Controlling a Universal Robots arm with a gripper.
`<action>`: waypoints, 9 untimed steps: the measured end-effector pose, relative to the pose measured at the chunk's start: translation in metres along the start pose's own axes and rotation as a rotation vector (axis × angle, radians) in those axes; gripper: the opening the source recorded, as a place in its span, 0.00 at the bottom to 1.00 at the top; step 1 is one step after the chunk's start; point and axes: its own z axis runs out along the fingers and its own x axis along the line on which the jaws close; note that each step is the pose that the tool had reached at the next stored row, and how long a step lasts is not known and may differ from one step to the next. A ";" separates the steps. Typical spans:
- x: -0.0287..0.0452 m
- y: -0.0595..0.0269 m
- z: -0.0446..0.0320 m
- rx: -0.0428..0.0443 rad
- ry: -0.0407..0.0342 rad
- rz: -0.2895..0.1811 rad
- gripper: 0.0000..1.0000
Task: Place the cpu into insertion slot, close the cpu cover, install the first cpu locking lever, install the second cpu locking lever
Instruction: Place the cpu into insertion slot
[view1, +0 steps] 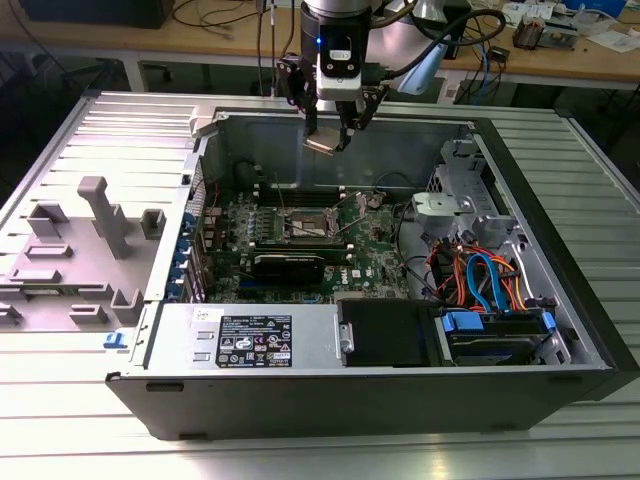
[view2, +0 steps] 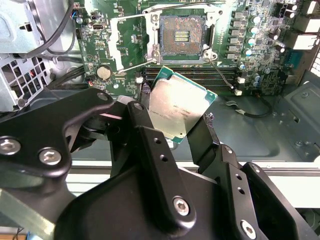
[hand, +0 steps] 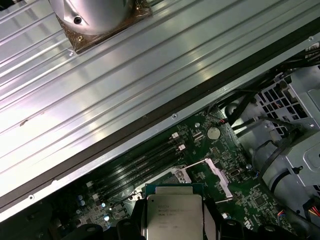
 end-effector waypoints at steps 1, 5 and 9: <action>0.0000 0.0000 0.0001 0.0000 -0.0002 0.002 0.54; -0.0001 -0.0002 0.0022 -0.0013 -0.0052 0.059 0.54; -0.0001 -0.0004 0.0040 -0.0021 -0.0117 0.129 0.54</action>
